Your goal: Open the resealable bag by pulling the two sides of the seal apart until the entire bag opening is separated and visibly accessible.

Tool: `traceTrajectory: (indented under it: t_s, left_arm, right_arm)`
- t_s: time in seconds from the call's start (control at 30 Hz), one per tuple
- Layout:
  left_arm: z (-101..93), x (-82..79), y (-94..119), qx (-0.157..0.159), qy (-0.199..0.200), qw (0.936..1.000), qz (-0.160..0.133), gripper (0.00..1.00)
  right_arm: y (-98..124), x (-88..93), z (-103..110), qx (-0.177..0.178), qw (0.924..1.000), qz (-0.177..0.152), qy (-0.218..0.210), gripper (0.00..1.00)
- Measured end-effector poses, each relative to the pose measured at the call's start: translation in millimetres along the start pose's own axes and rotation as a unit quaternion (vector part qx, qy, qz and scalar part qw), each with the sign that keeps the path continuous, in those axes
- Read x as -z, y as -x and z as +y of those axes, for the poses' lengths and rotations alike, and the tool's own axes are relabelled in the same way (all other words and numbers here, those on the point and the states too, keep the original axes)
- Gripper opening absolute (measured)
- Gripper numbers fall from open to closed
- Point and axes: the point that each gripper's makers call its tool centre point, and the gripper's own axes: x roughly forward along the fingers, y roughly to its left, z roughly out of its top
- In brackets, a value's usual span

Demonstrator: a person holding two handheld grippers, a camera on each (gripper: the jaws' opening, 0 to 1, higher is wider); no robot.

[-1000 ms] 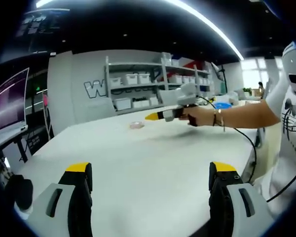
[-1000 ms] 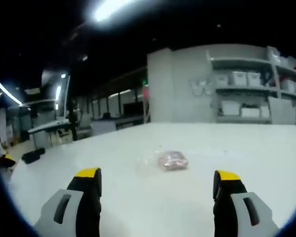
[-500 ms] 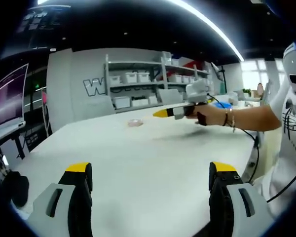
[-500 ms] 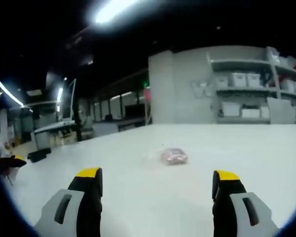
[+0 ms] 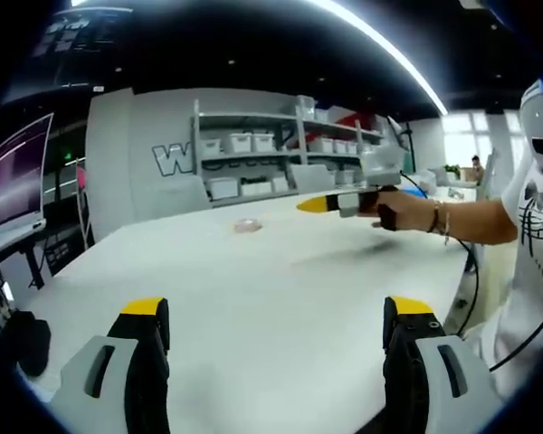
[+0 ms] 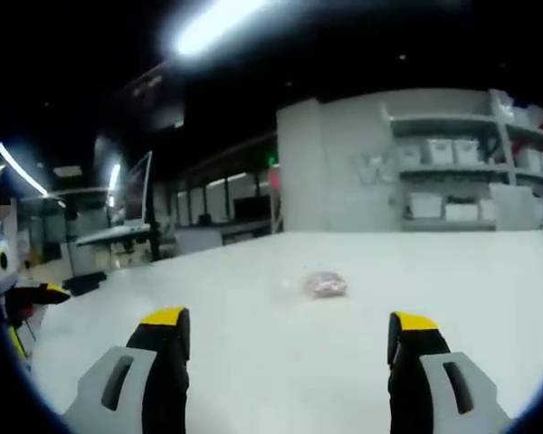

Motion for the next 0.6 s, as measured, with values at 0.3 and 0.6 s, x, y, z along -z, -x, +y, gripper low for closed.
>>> traceTrajectory:
  t_s: [0.3,0.6]
  left_arm:
    - [-2.1,1.0,0,0.003,0.002,1.0000,-0.001,0.97]
    - [-6.1,-3.4,2,0.007,0.001,0.9999,-0.009,0.97]
  right_arm:
    - [26,2.9,10,-0.005,1.0000,-0.004,0.000,0.91]
    - [48,10.6,7,0.009,0.9999,-0.007,-0.005,0.90]
